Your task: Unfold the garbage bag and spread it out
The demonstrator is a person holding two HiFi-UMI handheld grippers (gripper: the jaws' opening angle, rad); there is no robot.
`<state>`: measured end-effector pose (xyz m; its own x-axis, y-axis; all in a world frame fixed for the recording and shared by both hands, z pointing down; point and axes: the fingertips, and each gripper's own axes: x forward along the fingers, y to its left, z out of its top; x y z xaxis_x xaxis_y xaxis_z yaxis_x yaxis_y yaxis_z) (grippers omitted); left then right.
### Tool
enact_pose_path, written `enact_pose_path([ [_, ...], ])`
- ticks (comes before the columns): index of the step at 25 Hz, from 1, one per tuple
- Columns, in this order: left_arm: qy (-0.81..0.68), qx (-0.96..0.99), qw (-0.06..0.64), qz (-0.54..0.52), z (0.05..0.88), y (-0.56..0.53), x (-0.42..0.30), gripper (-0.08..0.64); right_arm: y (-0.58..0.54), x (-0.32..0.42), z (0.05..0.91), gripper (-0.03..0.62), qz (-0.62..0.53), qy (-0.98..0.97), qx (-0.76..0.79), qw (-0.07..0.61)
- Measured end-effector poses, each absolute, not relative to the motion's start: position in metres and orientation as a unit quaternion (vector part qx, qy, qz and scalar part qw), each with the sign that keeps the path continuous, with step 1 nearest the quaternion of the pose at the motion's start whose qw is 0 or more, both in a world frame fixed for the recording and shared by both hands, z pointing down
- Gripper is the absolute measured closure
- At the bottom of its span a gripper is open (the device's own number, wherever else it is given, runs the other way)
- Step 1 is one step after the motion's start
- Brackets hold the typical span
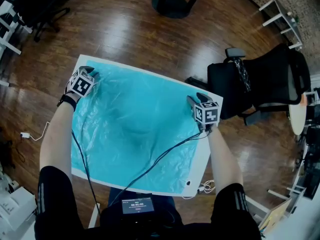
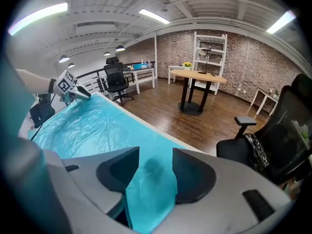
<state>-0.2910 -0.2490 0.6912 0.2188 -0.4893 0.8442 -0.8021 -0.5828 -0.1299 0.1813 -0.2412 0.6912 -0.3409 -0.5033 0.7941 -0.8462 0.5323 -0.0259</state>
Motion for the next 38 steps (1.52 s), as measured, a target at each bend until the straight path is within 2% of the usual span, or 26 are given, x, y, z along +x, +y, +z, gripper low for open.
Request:
enact_pose_path([
  [9, -0.42, 0.763, 0.171, 0.46, 0.692, -0.254, -0.285, 0.451, -0.236, 0.205, 0.708, 0.341, 0.245, -0.778, 0.436, 0.379],
  [18, -0.42, 0.768, 0.137, 0.464, 0.682, -0.256, -0.279, 0.453, -0.241, 0.209, 0.702, 0.348, 0.234, -0.785, 0.449, 0.358],
  [22, -0.424, 0.784, 0.097, 0.444, 0.648, -0.26, -0.272, 0.453, -0.249, 0.201, 0.668, 0.35, 0.205, -0.81, 0.454, 0.31],
  [28, -0.417, 0.797, 0.064, 0.431, 0.607, -0.228, -0.27, 0.453, -0.225, 0.184, 0.623, 0.35, 0.186, -0.829, 0.44, 0.291],
  [38, -0.431, 0.817, 0.062, 0.378, 0.558, -0.13, -0.282, 0.453, -0.143, 0.162, 0.572, 0.345, 0.175, -0.845, 0.418, 0.282],
])
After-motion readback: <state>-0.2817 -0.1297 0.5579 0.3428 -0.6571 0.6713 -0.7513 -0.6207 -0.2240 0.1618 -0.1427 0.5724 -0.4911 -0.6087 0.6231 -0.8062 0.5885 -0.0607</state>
